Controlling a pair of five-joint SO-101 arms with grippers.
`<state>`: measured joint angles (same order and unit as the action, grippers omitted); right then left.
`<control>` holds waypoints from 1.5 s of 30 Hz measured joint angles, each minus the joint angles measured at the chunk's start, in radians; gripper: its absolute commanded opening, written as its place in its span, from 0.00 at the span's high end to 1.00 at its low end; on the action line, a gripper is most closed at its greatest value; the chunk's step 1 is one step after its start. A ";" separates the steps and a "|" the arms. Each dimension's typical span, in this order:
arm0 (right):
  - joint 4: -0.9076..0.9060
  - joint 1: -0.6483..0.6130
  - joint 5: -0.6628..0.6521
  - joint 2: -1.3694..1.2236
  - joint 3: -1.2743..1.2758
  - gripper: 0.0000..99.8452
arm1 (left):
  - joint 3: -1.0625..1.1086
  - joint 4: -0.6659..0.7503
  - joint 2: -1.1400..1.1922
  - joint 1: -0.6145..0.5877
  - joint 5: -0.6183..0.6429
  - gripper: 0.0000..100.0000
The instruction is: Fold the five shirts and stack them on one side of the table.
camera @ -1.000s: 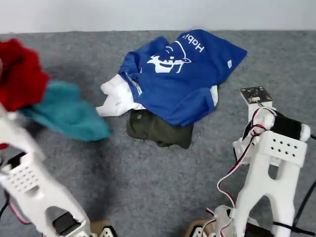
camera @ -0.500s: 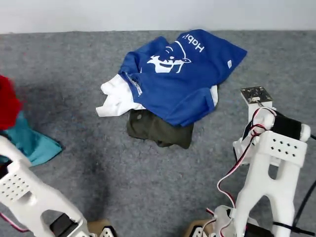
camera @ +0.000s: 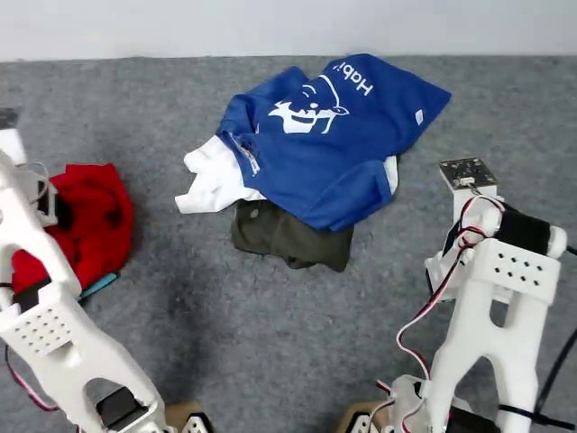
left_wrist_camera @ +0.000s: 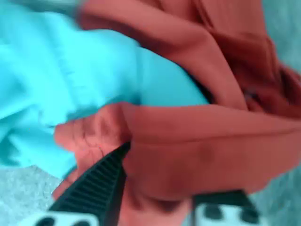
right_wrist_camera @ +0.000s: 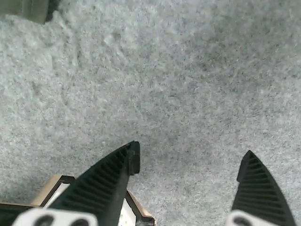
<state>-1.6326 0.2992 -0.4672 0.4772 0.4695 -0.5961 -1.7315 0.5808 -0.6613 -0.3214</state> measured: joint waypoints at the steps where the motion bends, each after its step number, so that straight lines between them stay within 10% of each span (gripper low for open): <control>1: 0.000 0.000 0.000 0.000 0.000 0.66 | 0.011 -0.002 -0.031 0.009 -0.023 0.74; 13: 0.015 0.000 0.000 0.000 0.078 0.66 | 0.269 0.021 -0.631 0.486 -0.055 0.74; 25: 0.029 0.000 0.000 0.000 0.097 0.66 | 0.539 0.829 -0.262 0.700 0.466 0.74; 36: 0.029 0.000 0.000 0.000 0.097 0.66 | 0.040 0.609 0.264 0.781 0.736 0.76; 45: 0.029 0.000 0.000 0.000 0.100 0.66 | -0.525 0.362 0.600 0.790 0.783 0.99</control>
<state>-1.6034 0.2992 -0.4672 0.4772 0.5692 -1.1208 -1.3694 1.1807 0.1289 0.4611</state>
